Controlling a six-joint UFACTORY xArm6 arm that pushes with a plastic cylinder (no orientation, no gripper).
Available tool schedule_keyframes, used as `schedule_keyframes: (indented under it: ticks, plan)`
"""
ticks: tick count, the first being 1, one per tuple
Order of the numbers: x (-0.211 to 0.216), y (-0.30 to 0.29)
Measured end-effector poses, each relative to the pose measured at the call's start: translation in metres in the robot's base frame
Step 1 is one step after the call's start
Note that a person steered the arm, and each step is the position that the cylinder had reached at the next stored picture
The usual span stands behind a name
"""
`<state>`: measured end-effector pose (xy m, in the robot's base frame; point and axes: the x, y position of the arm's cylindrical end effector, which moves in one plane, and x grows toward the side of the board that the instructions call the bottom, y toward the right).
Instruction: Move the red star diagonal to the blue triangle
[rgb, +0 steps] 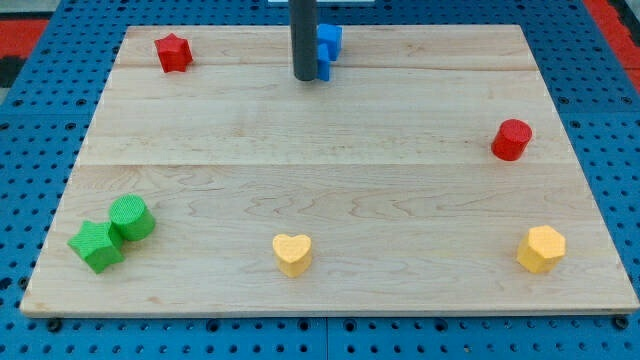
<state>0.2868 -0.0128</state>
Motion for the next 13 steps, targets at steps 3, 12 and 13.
schedule_keyframes:
  ticks: [3,12,13]
  plan:
    - [-0.017,-0.086]
    - [-0.055,-0.126]
    - [-0.022,-0.066]
